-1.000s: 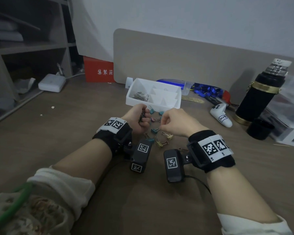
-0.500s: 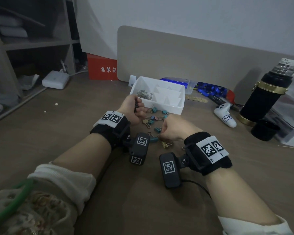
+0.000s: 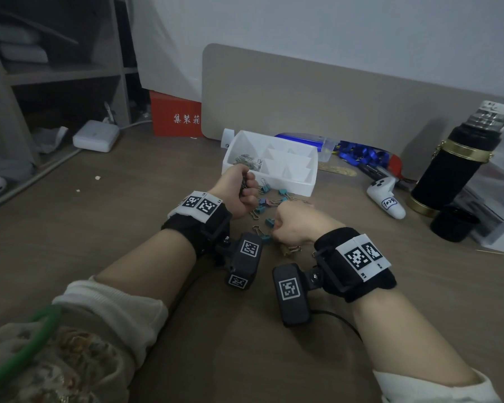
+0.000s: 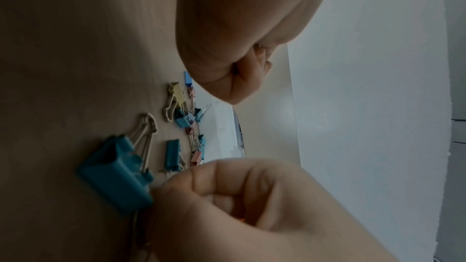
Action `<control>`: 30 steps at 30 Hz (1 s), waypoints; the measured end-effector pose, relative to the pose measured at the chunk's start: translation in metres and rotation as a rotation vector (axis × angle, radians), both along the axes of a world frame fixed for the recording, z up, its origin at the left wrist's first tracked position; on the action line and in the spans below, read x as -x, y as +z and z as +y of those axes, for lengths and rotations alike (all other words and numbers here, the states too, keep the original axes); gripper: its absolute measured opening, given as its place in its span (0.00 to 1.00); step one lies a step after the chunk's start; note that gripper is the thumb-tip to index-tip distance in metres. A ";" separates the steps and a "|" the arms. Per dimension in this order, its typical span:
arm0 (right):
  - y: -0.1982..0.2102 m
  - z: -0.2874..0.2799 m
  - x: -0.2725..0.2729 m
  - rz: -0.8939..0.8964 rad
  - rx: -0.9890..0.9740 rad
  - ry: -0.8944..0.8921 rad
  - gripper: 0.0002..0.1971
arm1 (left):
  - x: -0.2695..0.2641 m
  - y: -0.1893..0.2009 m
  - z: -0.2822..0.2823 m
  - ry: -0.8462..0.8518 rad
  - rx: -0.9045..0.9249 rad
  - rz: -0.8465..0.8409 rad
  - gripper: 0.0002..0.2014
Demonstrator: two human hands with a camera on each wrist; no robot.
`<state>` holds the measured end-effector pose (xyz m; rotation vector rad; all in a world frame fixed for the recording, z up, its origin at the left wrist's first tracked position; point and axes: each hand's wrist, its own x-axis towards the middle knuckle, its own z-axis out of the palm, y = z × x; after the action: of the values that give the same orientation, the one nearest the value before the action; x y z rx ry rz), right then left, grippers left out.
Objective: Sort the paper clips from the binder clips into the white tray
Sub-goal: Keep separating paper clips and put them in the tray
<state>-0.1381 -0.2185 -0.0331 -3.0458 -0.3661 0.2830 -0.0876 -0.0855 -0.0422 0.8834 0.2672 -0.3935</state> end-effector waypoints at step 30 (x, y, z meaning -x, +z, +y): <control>0.033 -0.026 -0.003 -0.348 -0.588 0.005 0.04 | 0.021 0.006 -0.033 -0.455 -0.172 -0.027 0.16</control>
<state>-0.1354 -0.2443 0.0001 -2.4973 -0.3888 -0.3103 -0.1090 -0.1183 -0.0364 1.1194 0.0722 -0.7887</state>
